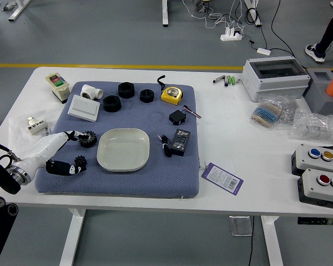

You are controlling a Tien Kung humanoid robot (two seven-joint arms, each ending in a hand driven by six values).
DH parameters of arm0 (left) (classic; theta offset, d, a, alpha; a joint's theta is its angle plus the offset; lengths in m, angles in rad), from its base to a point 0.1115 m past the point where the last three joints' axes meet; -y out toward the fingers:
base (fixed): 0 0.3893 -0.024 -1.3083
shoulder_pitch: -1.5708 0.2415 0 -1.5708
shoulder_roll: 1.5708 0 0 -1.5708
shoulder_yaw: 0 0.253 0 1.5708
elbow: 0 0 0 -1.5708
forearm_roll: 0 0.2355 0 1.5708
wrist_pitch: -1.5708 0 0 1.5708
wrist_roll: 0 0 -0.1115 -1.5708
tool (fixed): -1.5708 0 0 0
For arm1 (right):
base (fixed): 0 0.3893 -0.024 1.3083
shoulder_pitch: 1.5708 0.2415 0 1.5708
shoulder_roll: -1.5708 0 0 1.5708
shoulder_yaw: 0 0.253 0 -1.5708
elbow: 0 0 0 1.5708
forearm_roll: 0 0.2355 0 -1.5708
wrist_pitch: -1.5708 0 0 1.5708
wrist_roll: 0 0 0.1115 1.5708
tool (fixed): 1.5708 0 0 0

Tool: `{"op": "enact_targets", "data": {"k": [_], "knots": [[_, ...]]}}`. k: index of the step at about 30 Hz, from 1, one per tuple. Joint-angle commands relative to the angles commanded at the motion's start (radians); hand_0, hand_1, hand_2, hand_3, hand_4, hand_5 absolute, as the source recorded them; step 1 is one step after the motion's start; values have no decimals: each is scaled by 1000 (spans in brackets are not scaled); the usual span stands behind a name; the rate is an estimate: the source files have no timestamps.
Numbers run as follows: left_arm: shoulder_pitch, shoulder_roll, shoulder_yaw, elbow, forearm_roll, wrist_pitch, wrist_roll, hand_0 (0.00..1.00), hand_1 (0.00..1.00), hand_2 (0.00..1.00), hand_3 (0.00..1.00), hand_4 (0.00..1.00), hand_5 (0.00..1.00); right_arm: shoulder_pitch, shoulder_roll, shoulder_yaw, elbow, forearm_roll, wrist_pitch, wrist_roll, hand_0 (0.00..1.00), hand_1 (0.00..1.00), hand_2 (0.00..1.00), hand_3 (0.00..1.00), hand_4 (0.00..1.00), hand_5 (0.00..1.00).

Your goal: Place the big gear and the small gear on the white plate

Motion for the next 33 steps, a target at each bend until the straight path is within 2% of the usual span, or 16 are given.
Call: {"op": "enact_targets", "data": {"k": [6, 7, 12, 13, 18, 19, 24, 25, 33], "knots": [[-2, -1, 9, 13, 0, 2, 2, 670, 667, 725, 623, 866, 78, 0, 0, -1, 0, 0, 1, 0, 711, 717, 750, 565, 795, 655], [-4, 0, 13, 19, 0, 3, 3, 566, 587, 627, 591, 565, 2, 0, 0, -2, 0, 0, 1, 0, 710, 718, 750, 565, 796, 655], [-7, 0, 21, 39, 0, 12, 6, 566, 587, 627, 591, 565, 2, 0, 1, 0, 0, 1, 0, 1, 710, 718, 750, 565, 796, 655], [-8, 0, 23, 44, 0, 14, 7, 517, 548, 593, 580, 380, 2, -1, 1, -1, 0, 1, 0, 1, 711, 718, 751, 565, 796, 655], [-10, -4, 27, 61, 0, 28, 15, 517, 548, 593, 580, 380, 2, -3, 2, -5, 0, 2, 0, 1, 711, 718, 751, 565, 796, 655], [-10, -4, 27, 62, 0, 27, 17, 396, 474, 518, 537, 173, 2, -3, 2, -6, 0, 2, 0, 1, 711, 717, 750, 565, 796, 655], [-5, -4, 29, 61, 0, 28, 24, 396, 474, 518, 537, 173, 2, -6, 2, -10, 0, 4, 0, 1, 711, 717, 750, 565, 796, 655], [-4, -4, 29, 59, 0, 29, 24, 337, 427, 477, 513, 16, 2, -7, 2, -12, 0, 5, 0, 1, 711, 718, 751, 565, 796, 656], [2, -1, 33, 15, 0, 26, 25, 318, 414, 465, 503, 2, 2, -9, 3, -16, 1, 7, 0, 1, 711, 719, 750, 565, 796, 657]]}}
